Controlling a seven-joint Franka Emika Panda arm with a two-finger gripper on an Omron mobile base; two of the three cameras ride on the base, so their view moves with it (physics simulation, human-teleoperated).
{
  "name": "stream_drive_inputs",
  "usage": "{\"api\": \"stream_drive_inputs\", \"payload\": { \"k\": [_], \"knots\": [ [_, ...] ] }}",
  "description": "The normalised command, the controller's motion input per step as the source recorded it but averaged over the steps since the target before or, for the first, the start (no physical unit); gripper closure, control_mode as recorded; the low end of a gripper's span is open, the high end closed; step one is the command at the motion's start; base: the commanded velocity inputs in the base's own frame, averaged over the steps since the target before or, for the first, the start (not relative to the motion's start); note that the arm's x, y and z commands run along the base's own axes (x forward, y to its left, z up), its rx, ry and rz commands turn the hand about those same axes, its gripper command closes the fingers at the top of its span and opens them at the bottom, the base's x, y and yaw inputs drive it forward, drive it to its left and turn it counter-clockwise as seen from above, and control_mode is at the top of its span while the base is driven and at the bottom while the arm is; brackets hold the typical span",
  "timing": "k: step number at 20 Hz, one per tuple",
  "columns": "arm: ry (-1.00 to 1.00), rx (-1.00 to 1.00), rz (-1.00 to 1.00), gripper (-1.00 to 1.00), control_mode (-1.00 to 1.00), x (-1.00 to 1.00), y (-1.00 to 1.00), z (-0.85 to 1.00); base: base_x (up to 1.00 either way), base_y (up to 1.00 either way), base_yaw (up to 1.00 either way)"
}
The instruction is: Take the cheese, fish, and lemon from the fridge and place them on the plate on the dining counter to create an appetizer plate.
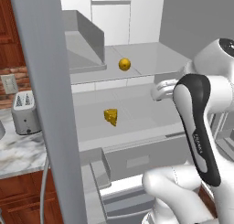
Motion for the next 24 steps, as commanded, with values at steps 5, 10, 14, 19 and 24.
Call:
{"api": "stream_drive_inputs", "payload": {
  "k": [5, 10, 14, 19, 24],
  "knots": [
    [-0.01, 0.0, 0.02, -1.0, -1.0, 0.19, 0.07, 0.39, 0.0, 0.0, 0.0],
    [0.01, 0.0, 0.01, -1.0, -1.0, 0.14, 0.03, 0.38, 0.0, 0.0, 0.0],
    [0.02, 0.0, 0.0, -1.0, -1.0, 0.28, 0.05, 0.16, 0.0, 0.0, 0.0],
    [-0.02, 0.0, 0.0, -1.0, -1.0, 0.58, 0.03, -0.14, 0.0, 0.0, 0.0],
    [-0.02, 0.0, 0.0, -1.0, -1.0, 0.62, 0.02, -0.17, 0.0, 0.0, 0.0]
  ]
}}
